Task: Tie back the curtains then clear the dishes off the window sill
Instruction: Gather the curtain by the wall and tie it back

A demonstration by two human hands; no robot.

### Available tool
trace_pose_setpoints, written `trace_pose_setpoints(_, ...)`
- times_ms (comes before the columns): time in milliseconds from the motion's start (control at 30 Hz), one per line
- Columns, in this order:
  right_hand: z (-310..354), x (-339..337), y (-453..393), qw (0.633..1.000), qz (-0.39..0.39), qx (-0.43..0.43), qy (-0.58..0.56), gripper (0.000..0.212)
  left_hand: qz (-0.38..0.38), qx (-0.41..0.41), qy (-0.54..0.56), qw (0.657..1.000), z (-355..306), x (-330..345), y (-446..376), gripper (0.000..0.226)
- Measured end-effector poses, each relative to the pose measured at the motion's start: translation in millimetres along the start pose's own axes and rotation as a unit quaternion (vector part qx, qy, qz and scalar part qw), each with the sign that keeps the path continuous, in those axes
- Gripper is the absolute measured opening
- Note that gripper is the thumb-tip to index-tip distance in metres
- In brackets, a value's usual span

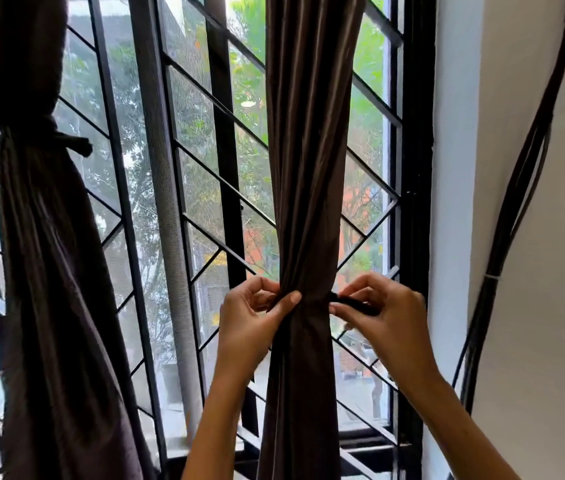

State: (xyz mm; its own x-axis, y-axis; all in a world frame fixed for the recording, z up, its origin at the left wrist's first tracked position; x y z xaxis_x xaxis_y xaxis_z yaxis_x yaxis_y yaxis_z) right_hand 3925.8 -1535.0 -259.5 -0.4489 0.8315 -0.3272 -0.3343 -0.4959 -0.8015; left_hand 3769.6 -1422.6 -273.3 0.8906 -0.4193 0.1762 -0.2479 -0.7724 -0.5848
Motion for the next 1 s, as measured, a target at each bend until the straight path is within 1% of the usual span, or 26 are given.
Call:
trace_pose_setpoints(33, 3.3, -3.1, -0.2, 1.0, -0.008, 0.02, 0.006, 0.021, -0.026, 0.043, -0.062, 0.997, -5.4, 0.8, 3.4, 0.023)
trace_pose_setpoints(67, 5.8, -4.2, 0.0, 0.999, -0.001, 0.044, -0.007, 0.019, -0.055, 0.087, -0.115, 0.988, -11.5, 3.6, 9.5, 0.023)
trace_pose_setpoints(133, 7.3, -4.0, 1.4, 0.988, 0.032, 0.115, -0.094, 0.011, -0.105, 0.164, -0.173, 0.965, -25.1, 9.8, 23.8, 0.015)
trace_pose_setpoints(167, 8.0, -3.5, 3.8, 0.976, 0.047, 0.149, -0.149, 0.007, -0.121, 0.186, -0.181, 0.958, -29.4, 11.8, 29.4, 0.011)
trace_pose_setpoints(200, 7.5, -2.3, 5.7, 0.962, 0.056, 0.179, -0.198, 0.005, -0.13, 0.196, -0.181, 0.955, -31.9, 12.7, 33.0, 0.01)
trace_pose_setpoints(233, 7.5, -0.6, 8.9, 0.948, 0.066, 0.207, -0.235, 0.007, -0.138, 0.195, -0.176, 0.955, -31.5, 12.3, 34.5, 0.014)
trace_pose_setpoints(300, 3.2, 6.2, 17.4, 0.922, 0.084, 0.254, -0.28, 0.01, -0.148, 0.194, -0.159, 0.957, -31.6, 11.2, 37.8, 0.031)
trace_pose_setpoints(333, 0.0, 9.8, 21.6, 0.914, 0.09, 0.273, -0.287, 0.013, -0.141, 0.207, -0.161, 0.955, -33.7, 12.5, 40.4, 0.041)
trace_pose_setpoints(400, -2.4, 16.3, 29.2, 0.898, 0.106, 0.303, -0.3, 0.022, -0.097, 0.248, -0.187, 0.946, -38.0, 21.6, 47.1, 0.051)
trace_pose_setpoints(467, 0.2, 21.9, 33.7, 0.878, 0.114, 0.316, -0.34, 0.03, -0.049, 0.272, -0.205, 0.939, -36.3, 28.8, 50.7, 0.053)
trace_pose_setpoints(500, 3.7, 22.4, 34.7, 0.874, 0.114, 0.317, -0.35, 0.032, -0.034, 0.279, -0.208, 0.937, -35.1, 30.4, 51.0, 0.049)
trace_pose_setpoints(567, 8.2, 22.8, 36.0, 0.883, 0.114, 0.308, -0.336, 0.029, -0.012, 0.278, -0.198, 0.94, -33.7, 32.1, 50.1, 0.034)
trace_pose_setpoints(633, 10.5, 23.4, 36.9, 0.896, 0.118, 0.299, -0.307, 0.028, 0.004, 0.261, -0.169, 0.95, -32.6, 33.6, 48.4, 0.019)
trace_pose_setpoints(733, 12.2, 24.0, 36.9, 0.904, 0.125, 0.286, -0.292, 0.033, 0.01, 0.226, -0.142, 0.964, -28.3, 33.4, 44.4, 0.023)
trace_pose_setpoints(767, 14.2, 23.2, 36.0, 0.908, 0.122, 0.274, -0.291, 0.032, 0.003, 0.216, -0.135, 0.967, -26.5, 31.7, 42.2, 0.019)
trace_pose_setpoints(833, 18.8, 22.4, 31.7, 0.933, 0.12, 0.216, -0.262, 0.035, -0.029, 0.199, -0.131, 0.971, -25.7, 24.5, 37.1, 0.007)
trace_pose_setpoints(867, 19.6, 22.7, 30.6, 0.951, 0.118, 0.179, -0.225, 0.041, -0.048, 0.187, -0.13, 0.973, -25.3, 19.9, 33.6, 0.008)
trace_pose_setpoints(933, 19.6, 23.4, 32.7, 0.979, 0.099, 0.107, -0.14, 0.051, -0.062, 0.129, -0.091, 0.986, -16.8, 11.6, 25.0, 0.009)
trace_pose_setpoints(1000, 15.0, 24.1, 38.4, 0.995, 0.064, 0.055, -0.058, 0.059, -0.052, 0.06, -0.024, 0.997, -6.8, 7.5, 19.0, 0.011)
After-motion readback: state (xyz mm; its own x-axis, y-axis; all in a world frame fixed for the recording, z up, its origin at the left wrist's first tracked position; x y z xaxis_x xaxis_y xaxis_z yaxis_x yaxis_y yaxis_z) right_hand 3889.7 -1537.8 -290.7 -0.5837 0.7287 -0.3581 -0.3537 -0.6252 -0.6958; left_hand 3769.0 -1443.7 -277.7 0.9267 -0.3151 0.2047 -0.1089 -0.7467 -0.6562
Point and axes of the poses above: each hand's wrist, its own y-axis away from the middle knuckle, its own x-axis out of the palm, z = x × y, the point moved 8 cm from there along -y, towards the middle knuckle, and after that the axes turned 13 degrees about y, right-handed, at the moved point
